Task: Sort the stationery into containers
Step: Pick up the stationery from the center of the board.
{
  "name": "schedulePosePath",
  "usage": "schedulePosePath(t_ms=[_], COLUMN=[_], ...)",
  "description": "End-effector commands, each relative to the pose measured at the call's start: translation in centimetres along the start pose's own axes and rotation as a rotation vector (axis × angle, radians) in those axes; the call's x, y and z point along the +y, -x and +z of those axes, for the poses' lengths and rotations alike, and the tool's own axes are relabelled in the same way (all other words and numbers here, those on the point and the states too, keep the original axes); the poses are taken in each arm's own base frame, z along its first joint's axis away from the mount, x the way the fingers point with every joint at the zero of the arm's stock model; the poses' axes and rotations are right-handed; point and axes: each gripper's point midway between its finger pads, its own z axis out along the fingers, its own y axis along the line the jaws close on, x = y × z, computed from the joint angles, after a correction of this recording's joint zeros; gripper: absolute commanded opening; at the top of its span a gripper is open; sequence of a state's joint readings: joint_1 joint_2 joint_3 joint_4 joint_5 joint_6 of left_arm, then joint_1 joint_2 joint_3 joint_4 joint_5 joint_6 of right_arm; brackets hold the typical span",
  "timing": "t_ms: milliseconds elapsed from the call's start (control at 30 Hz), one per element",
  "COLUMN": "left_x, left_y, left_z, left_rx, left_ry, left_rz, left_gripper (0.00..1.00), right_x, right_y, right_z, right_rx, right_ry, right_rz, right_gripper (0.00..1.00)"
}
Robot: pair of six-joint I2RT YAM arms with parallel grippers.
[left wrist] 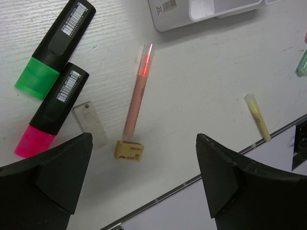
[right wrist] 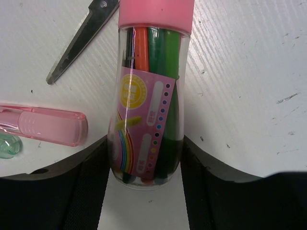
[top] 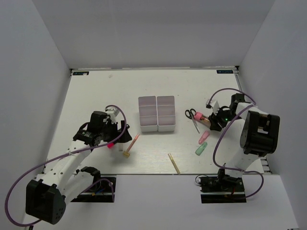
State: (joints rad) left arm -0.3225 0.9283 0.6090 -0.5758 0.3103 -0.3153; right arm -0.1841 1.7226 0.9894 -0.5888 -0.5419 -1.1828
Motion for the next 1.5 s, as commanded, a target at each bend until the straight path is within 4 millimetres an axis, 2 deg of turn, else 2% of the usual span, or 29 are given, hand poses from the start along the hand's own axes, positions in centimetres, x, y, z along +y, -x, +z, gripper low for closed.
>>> schedulePosePath(t_ms=[0, 100, 167, 267, 300, 433, 533, 567, 633, 667, 700, 733, 767, 800, 867, 900, 1000, 1167, 1333, 1433, 1467], left_x=[-0.5, -0.3, -0.3, -0.1, -0.2, -0.1, -0.2, -0.2, -0.2, -0.2, -0.2, -0.3, -0.3, -0.4, -0.4, -0.4, -0.4, -0.3, -0.2, -0.3, -0.2], left_y=[1.2, 1.2, 1.2, 1.1, 1.2, 1.2, 1.2, 1.2, 1.2, 1.3, 1.3, 1.3, 1.2, 1.3, 1.2, 1.4, 1.3, 1.3, 1.2, 1.3, 1.2], left_z=[-0.4, -0.4, -0.4, -0.4, -0.5, -0.4, -0.5, -0.5, -0.5, -0.6, -0.6, -0.6, -0.5, -0.6, -0.5, -0.5, -0.6, -0.6, -0.6, -0.6, -0.6], left_rx=[-0.024, -0.024, -0.024, -0.023, -0.026, -0.025, -0.027, -0.029, -0.029, -0.032, -0.032, -0.031, -0.027, -0.029, -0.027, -0.029, -0.027, -0.030, -0.024, -0.028, -0.026], left_ry=[-0.006, 0.002, 0.000, 0.010, 0.008, 0.010, 0.008, 0.008, 0.010, 0.007, 0.007, 0.004, 0.006, 0.000, -0.001, -0.002, -0.001, 0.008, 0.007, 0.006, 0.008], left_rz=[0.009, 0.008, 0.010, 0.010, 0.010, 0.010, 0.013, 0.012, 0.012, 0.013, 0.011, 0.012, 0.010, 0.012, 0.011, 0.012, 0.013, 0.014, 0.008, 0.012, 0.013], left_gripper=[1.00, 1.00, 1.00, 1.00, 1.00, 1.00, 1.00, 1.00, 1.00, 1.00, 1.00, 1.00, 1.00, 1.00, 1.00, 1.00, 1.00, 1.00, 1.00, 1.00, 1.00], right_x=[0.3, 0.4, 0.4, 0.4, 0.3, -0.3, -1.4, -1.7, -1.3, -3.0, -1.5, -1.5, -3.1, -1.0, -1.0, -1.2, -1.4, 0.4, 2.7, 4.6, 4.1], right_y=[-0.8, -0.6, -0.8, -0.6, -0.4, 0.9, 3.3, 4.6, 4.9, 6.8, 6.5, 6.9, 9.0, 8.7, 10.2, 11.6, 13.3, 14.3, 18.3, 20.9, 22.1], right_z=[0.8, 1.0, 1.2, 1.1, 0.9, -1.1, -4.3, -6.0, -7.3, -9.5, -10.0, -10.7, -12.9, -13.3, -14.6, -15.5, -16.1, -15.7, -15.8, -15.1, -15.0], right_rx=[0.002, -0.007, -0.004, -0.007, -0.008, -0.015, -0.005, -0.006, 0.027, 0.028, 0.055, 0.070, 0.063, 0.086, 0.078, 0.068, 0.044, 0.000, -0.168, -0.279, -0.307], right_ry=[0.021, 0.032, 0.043, 0.045, 0.036, -0.017, -0.071, -0.092, -0.080, -0.138, -0.078, -0.079, -0.126, -0.052, -0.060, -0.084, -0.103, -0.049, -0.016, 0.048, 0.021], right_rz=[0.037, 0.053, 0.065, 0.078, 0.071, 0.011, -0.058, -0.090, -0.108, -0.193, -0.174, -0.202, -0.328, -0.321, -0.381, -0.427, -0.462, -0.483, -0.543, -0.521, -0.552], right_gripper=[0.61, 0.61, 0.41, 0.02, 0.00, 0.00, 0.00, 0.00, 0.00, 0.00, 0.00, 0.00, 0.00, 0.00, 0.00, 0.00, 0.00, 0.00, 0.00, 0.00, 0.00])
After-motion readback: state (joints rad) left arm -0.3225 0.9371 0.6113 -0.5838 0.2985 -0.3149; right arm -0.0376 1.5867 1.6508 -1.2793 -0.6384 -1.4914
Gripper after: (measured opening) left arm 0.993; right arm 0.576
